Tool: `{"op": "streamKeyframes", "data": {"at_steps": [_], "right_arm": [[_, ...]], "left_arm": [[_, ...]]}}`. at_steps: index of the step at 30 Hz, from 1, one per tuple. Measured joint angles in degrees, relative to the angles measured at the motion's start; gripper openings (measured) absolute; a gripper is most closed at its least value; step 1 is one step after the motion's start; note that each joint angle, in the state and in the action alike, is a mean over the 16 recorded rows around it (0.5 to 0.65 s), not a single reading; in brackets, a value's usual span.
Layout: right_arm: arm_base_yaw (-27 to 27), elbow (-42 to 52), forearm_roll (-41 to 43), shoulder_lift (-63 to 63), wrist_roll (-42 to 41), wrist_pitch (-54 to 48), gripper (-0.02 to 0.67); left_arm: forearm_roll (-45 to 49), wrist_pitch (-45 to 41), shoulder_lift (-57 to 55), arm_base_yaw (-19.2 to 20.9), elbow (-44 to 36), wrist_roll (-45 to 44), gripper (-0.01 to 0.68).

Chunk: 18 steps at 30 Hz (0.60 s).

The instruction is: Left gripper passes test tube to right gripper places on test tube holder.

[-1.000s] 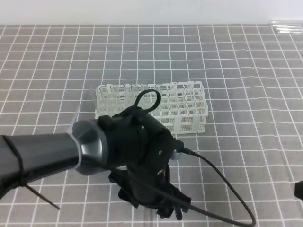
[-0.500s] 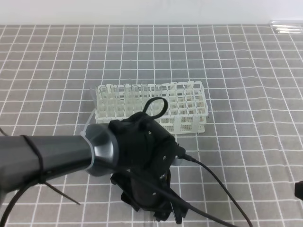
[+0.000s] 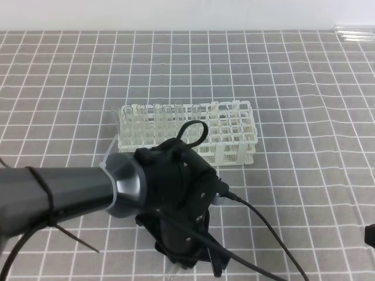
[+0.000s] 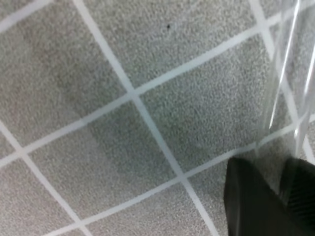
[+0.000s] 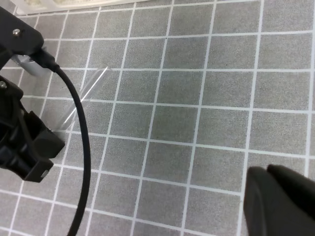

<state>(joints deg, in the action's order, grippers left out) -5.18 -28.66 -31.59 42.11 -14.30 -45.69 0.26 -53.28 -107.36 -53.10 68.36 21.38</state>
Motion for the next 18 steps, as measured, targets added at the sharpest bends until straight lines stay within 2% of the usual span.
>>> {"op": "streamKeyframes", "data": {"at_steps": [4, 7, 18], "right_arm": [[0.00, 0.00, 0.00, 0.00, 0.00, -0.09, -0.013], [0.00, 0.00, 0.00, 0.00, -0.01, -0.18, -0.013], [0.00, -0.53, -0.14, 0.03, -0.08, -1.77, -0.013]], "left_arm": [[0.10, -0.06, 0.47, 0.00, -0.04, -1.35, 0.067], [0.17, 0.31, 1.48, 0.00, -0.03, -2.23, 0.051], [2.41, 4.93, 13.97, 0.00, -3.26, -4.08, 0.057]]}}
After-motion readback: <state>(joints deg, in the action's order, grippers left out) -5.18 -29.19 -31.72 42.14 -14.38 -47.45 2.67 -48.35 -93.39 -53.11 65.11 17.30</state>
